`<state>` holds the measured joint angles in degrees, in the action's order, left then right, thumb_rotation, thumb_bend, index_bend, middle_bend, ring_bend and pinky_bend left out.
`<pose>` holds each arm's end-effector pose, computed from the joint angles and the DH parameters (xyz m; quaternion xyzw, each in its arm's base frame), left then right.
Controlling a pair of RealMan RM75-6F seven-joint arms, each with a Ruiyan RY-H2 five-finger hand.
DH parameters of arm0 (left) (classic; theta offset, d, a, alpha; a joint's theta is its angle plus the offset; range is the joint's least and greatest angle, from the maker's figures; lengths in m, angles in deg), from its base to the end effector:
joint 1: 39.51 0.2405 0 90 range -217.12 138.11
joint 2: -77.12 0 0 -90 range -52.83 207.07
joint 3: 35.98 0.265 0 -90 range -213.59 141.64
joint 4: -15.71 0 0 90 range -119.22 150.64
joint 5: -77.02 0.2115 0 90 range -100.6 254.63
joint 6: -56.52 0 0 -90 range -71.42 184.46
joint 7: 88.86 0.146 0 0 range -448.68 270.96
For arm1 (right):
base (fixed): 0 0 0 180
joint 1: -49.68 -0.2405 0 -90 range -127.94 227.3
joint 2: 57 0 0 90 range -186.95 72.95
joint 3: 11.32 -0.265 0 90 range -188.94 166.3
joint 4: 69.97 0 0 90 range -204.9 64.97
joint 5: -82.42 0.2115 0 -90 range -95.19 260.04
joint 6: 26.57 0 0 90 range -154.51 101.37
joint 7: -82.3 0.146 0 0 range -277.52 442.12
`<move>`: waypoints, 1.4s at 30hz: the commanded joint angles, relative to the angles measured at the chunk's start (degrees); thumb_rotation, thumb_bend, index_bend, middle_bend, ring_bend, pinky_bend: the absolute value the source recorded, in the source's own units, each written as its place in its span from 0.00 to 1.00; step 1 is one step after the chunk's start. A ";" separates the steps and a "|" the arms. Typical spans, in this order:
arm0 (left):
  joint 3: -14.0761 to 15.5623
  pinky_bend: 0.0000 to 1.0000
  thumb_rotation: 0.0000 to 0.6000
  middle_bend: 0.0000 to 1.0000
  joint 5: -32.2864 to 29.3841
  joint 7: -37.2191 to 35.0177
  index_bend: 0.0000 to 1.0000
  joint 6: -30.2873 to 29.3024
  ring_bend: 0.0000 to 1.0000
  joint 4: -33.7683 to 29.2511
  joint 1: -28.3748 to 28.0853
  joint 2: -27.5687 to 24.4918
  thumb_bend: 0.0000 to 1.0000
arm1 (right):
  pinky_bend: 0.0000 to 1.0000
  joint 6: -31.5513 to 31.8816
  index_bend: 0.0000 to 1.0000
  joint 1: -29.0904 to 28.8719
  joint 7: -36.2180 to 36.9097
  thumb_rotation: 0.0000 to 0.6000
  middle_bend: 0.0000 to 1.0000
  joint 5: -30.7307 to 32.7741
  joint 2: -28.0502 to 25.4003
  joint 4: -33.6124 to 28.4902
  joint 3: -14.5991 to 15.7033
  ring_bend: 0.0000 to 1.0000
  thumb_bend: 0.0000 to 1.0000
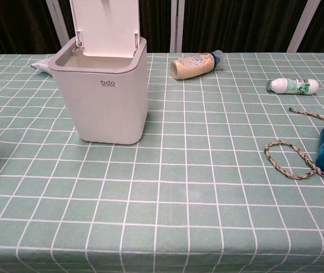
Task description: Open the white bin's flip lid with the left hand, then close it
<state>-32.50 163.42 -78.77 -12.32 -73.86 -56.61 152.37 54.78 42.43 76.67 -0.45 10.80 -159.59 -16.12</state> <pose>-0.2857 0.2130 0.0477 -0.7338 -0.3937 -0.3175 0.4535 -0.3235 -0.2047 0.1438 0.6063 -0.3742 0.3602 0.6022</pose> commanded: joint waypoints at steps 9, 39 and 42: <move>-7.56 0.65 1.00 0.46 1.73 5.85 0.46 -7.62 0.41 -15.31 -1.69 -14.08 0.34 | 0.00 0.24 0.00 0.03 0.20 1.00 0.00 -0.05 0.20 0.20 -0.05 0.00 0.22; -17.95 0.29 1.00 0.09 0.04 1.72 0.16 4.49 0.06 -13.49 -22.74 -2.57 0.15 | 0.00 -1.08 0.00 0.23 3.04 1.00 0.00 1.80 1.63 3.75 -0.18 0.00 0.22; -17.15 0.27 1.00 0.07 1.68 1.01 0.14 3.15 0.05 -13.62 -22.17 -3.47 0.11 | 0.00 -1.06 0.00 0.17 2.91 1.00 0.00 1.62 1.71 3.62 -0.15 0.00 0.22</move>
<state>-50.18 164.29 -77.17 -8.33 -87.71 -79.20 149.22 53.72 42.61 79.58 1.17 12.51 -155.98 -16.27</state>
